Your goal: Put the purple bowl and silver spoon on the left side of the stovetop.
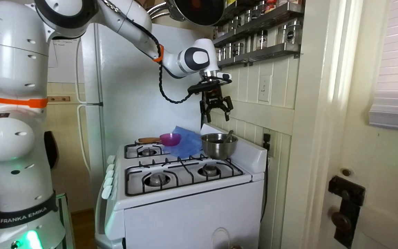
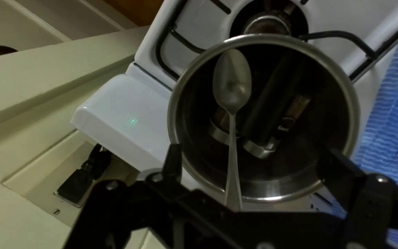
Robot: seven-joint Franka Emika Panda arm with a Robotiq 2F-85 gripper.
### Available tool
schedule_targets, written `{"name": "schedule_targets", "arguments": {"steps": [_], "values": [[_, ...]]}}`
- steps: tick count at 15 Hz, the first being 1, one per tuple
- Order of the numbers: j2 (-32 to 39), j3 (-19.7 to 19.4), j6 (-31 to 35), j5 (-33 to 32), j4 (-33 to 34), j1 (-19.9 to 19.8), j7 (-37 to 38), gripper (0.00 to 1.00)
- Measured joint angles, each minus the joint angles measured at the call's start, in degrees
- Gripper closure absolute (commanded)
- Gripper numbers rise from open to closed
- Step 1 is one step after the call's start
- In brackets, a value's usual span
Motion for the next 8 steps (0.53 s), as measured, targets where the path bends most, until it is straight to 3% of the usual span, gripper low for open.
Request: {"name": "schedule_targets", "arguments": {"steps": [5, 8], "values": [[3.8, 0.0, 0.8, 0.9, 0.7, -0.7, -1.1, 0.01], [6.4, 0.2, 0.8, 1.1, 1.8, -0.7, -1.1, 0.11]]}}
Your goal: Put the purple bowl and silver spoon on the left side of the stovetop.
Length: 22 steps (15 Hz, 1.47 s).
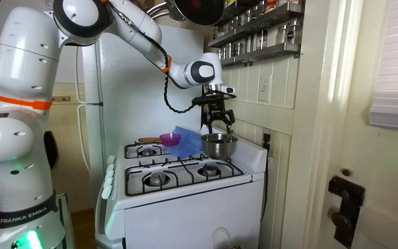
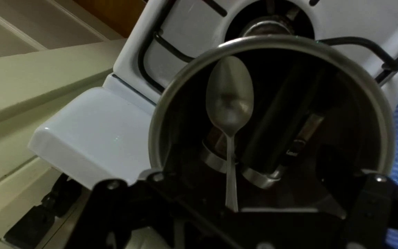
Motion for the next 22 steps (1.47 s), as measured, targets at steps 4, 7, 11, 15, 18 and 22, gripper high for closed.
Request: {"name": "schedule_targets", "arguments": {"steps": [4, 7, 11, 15, 18, 22], "values": [[2.9, 0.0, 0.0, 0.9, 2.3, -0.3, -0.6, 0.30], [5.2, 0.2, 0.0, 1.9, 4.7, -0.7, -1.8, 0.43], [8.0, 0.8, -1.1, 2.3, 8.3, -0.7, -2.8, 0.31], [10.0, 1.3, -1.9, 2.3, 10.4, -0.7, -3.3, 0.30], [11.2, 1.4, -2.5, 2.3, 11.5, -0.8, -3.7, 0.55], [12.2, 1.7, -4.1, 2.3, 12.8, -0.8, -4.0, 0.88]]}}
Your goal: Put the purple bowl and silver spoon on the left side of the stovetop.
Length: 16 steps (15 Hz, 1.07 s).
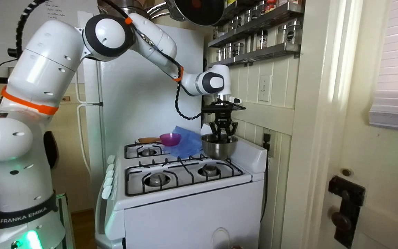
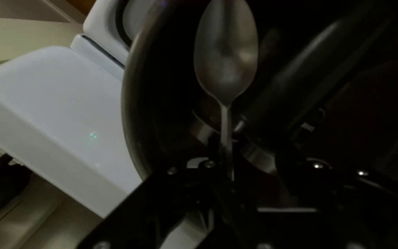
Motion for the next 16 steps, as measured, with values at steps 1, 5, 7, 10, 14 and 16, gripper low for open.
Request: {"name": "schedule_targets", "arguments": {"steps": [1, 5, 7, 10, 14, 16], "values": [[0.2, 0.1, -0.2, 0.0, 0.3, 0.0, 0.0, 0.95], [0.4, 0.1, -0.3, -0.2, 0.9, 0.0, 0.0, 0.97], [0.2, 0.1, -0.6, -0.8, 0.9, 0.3, 0.2, 0.97], [-0.6, 0.1, -0.8, -2.9, 0.7, 1.2, 0.7, 0.97], [-4.2, -0.1, -0.8, -9.2, -1.0, 3.5, 3.8, 0.97], [-6.2, -0.3, -0.8, -12.0, -2.2, 4.7, 5.7, 0.97]]}}
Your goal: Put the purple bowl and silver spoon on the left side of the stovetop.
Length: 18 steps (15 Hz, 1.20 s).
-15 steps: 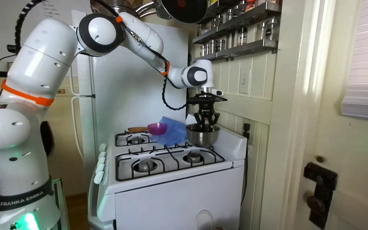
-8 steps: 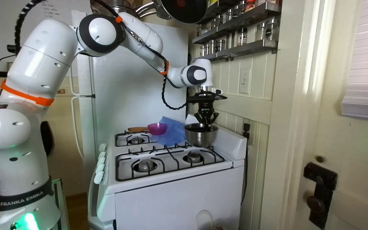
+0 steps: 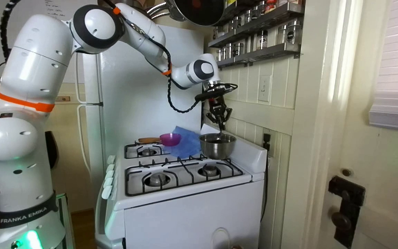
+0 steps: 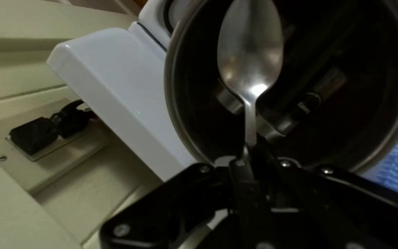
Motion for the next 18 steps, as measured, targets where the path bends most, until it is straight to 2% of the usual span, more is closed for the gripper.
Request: {"name": "schedule_targets", "arguments": {"steps": [13, 18], "values": [[-9.4, 0.5, -5.1, -8.9, -6.9, 4.9, 13.7, 0.97], [-11.4, 1.8, -7.4, -8.5, -8.5, 5.5, 15.6, 0.97]]}}
